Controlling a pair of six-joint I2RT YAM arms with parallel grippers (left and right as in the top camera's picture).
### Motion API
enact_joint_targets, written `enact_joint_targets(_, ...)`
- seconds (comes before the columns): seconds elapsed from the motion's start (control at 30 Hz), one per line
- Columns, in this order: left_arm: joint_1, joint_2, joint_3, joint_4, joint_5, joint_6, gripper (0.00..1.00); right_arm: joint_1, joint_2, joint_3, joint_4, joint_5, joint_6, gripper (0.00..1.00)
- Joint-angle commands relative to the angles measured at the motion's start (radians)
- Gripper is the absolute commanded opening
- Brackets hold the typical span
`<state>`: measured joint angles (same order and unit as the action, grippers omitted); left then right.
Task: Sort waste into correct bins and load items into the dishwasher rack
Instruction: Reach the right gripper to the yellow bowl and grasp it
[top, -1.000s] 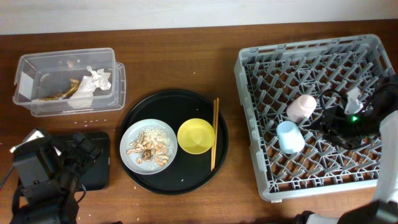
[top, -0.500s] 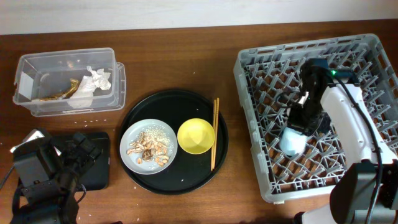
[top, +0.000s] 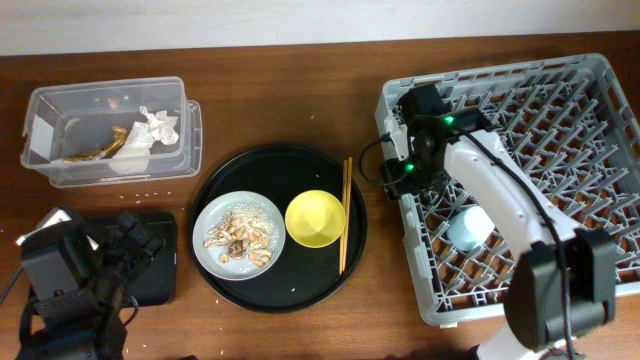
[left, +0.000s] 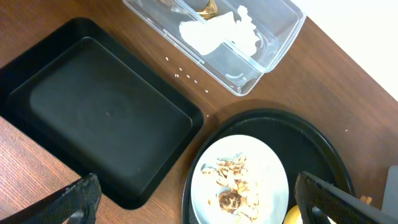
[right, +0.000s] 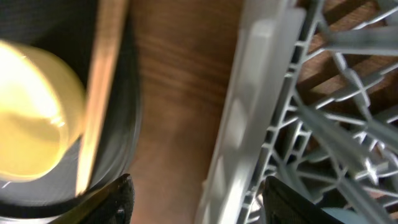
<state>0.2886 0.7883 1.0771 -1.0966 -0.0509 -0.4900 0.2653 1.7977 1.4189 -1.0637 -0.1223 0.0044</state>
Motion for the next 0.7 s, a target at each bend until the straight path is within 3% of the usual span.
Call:
enact_joint_targets(0.0,0.002,-0.001,0.001,0.003,0.006,0.006,0.99,0.003,0.065,-0.008,0.022,0.06,0.015,0.67)
enact_joint_targets(0.03,0.002,-0.001,0.001,0.003,0.006,0.006,0.99,0.003,0.079,-0.009,0.035,0.054,0.016,0.61)
enact_joint_targets(0.07,0.002,-0.001,0.001,0.003,0.006,0.006,0.99,0.003,0.083,-0.009,0.058,0.044,0.035,0.36)
enact_joint_targets(0.1,0.002,-0.001,0.001,0.003,0.006,0.006,0.99,0.003,0.084,-0.009,0.08,0.045,0.057,0.21)
enact_joint_targets(0.17,0.002,-0.001,0.001,0.003,0.006,0.006,0.99,0.003,0.087,-0.009,0.151,0.044,0.143,0.12)
enact_joint_targets(0.37,0.002,-0.001,0.001,0.003,0.006,0.006,0.99,0.003,0.09,-0.009,0.249,-0.023,0.206,0.12)
enact_joint_targets(0.43,0.002,-0.001,0.001,0.003,0.006,0.006,0.99,0.003,0.088,-0.008,0.23,-0.031,0.207,0.24)
enact_joint_targets(0.5,0.002,-0.001,0.001,0.003,0.006,0.006,0.99,0.003,0.064,0.051,0.146,-0.043,0.207,0.38)
enact_joint_targets(0.6,0.002,-0.001,0.001,0.003,0.006,0.006,0.99,0.009,0.002,0.261,-0.092,-0.088,0.207,0.44)
enact_joint_targets(0.67,0.002,-0.001,0.001,0.003,0.006,0.006,0.99,0.077,-0.026,0.359,-0.205,-0.235,0.207,0.47)
